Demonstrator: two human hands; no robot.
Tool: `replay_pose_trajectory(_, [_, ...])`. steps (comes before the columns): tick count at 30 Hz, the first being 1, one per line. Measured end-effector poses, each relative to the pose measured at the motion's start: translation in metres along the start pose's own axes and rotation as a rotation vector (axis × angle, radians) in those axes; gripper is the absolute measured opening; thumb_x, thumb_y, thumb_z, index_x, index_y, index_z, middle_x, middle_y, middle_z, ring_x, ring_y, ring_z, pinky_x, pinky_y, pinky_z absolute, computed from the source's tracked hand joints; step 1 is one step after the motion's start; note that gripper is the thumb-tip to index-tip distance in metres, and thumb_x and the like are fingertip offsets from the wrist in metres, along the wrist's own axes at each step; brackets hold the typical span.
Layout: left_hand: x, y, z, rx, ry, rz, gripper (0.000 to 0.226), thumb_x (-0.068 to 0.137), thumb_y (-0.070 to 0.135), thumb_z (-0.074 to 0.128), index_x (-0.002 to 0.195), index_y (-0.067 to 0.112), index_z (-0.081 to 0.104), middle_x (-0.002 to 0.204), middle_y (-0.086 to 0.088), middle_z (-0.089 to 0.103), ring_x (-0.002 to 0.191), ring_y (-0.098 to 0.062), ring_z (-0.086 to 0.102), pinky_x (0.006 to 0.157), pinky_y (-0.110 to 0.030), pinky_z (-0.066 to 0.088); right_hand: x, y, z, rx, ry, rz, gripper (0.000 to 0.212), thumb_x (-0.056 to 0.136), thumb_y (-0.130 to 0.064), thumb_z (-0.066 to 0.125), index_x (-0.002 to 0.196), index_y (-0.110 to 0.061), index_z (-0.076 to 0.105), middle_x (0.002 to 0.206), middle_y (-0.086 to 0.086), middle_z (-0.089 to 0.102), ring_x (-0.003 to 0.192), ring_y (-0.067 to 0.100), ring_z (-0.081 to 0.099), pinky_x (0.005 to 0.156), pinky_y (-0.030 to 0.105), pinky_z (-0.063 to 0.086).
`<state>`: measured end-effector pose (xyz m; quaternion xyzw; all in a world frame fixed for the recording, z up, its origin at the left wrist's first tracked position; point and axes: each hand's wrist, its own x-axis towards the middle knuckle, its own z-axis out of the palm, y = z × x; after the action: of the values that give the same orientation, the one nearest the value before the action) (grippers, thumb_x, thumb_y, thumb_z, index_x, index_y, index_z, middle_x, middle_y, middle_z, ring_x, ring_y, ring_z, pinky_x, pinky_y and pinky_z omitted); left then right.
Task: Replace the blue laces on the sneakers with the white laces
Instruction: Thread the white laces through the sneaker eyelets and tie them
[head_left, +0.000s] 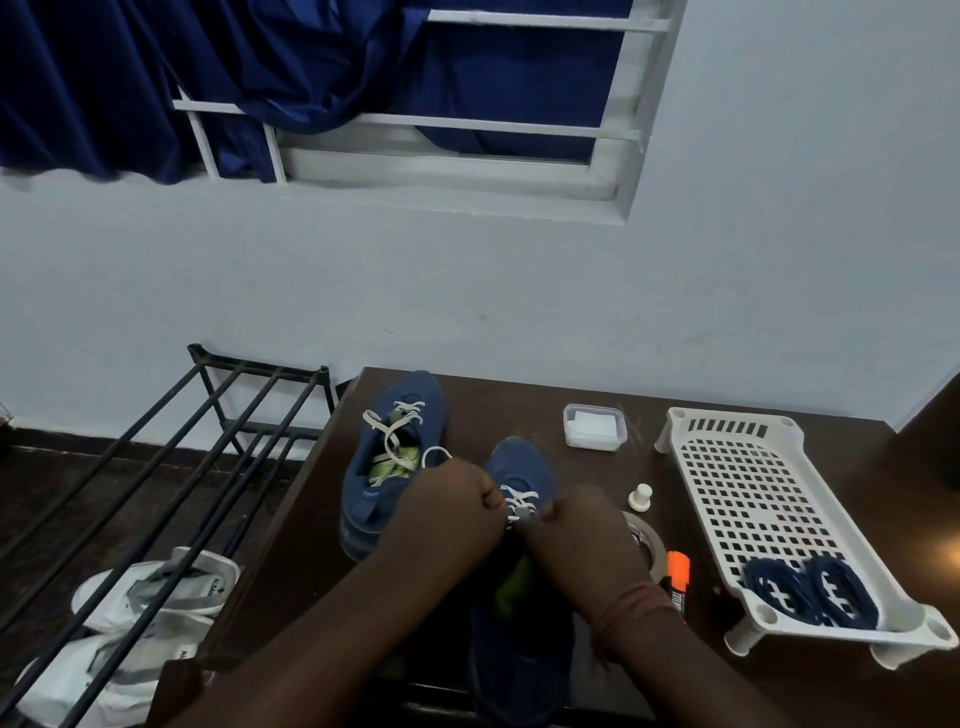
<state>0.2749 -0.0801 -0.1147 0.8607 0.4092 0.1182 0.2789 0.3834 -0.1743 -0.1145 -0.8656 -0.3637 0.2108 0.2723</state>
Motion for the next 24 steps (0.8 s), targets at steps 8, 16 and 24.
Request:
replay_pose_trajectory(8, [0.001,0.005,0.011,0.053,0.079,-0.025,0.025,0.078,0.029,0.060,0.061,0.010,0.060,0.062,-0.001,0.061,0.061,-0.015,0.059,0.050,-0.025,0.038,0.000,-0.001,-0.015,0.651,-0.252,0.340,0.017,0.084,-0.013,0.063,0.070,-0.003,0.066,0.059,0.014,0.055,0.045,0.023,0.045,0.043,0.025,0.035])
replay_pose_trajectory(16, [0.005,0.005,0.014,0.076,0.042,0.065,0.040,0.084,0.031,0.066,0.054,0.009,0.053,0.061,-0.003,0.053,0.064,-0.022,0.057,0.056,-0.033,0.042,-0.003,-0.008,-0.028,0.751,-0.447,0.342,0.014,0.098,-0.001,0.050,0.091,0.005,0.060,0.062,0.016,0.057,0.047,0.021,0.053,0.042,0.026,0.050])
replay_pose_trajectory(24, [0.005,-0.001,0.009,-0.237,-0.050,-0.093,0.025,0.075,0.033,0.078,0.072,0.008,0.075,0.070,-0.007,0.072,0.067,-0.020,0.068,0.063,-0.036,0.055,0.001,-0.002,-0.030,0.757,-0.418,0.296,0.018,0.095,0.003,0.051,0.097,0.011,0.067,0.066,0.018,0.061,0.046,0.018,0.057,0.043,0.026,0.051])
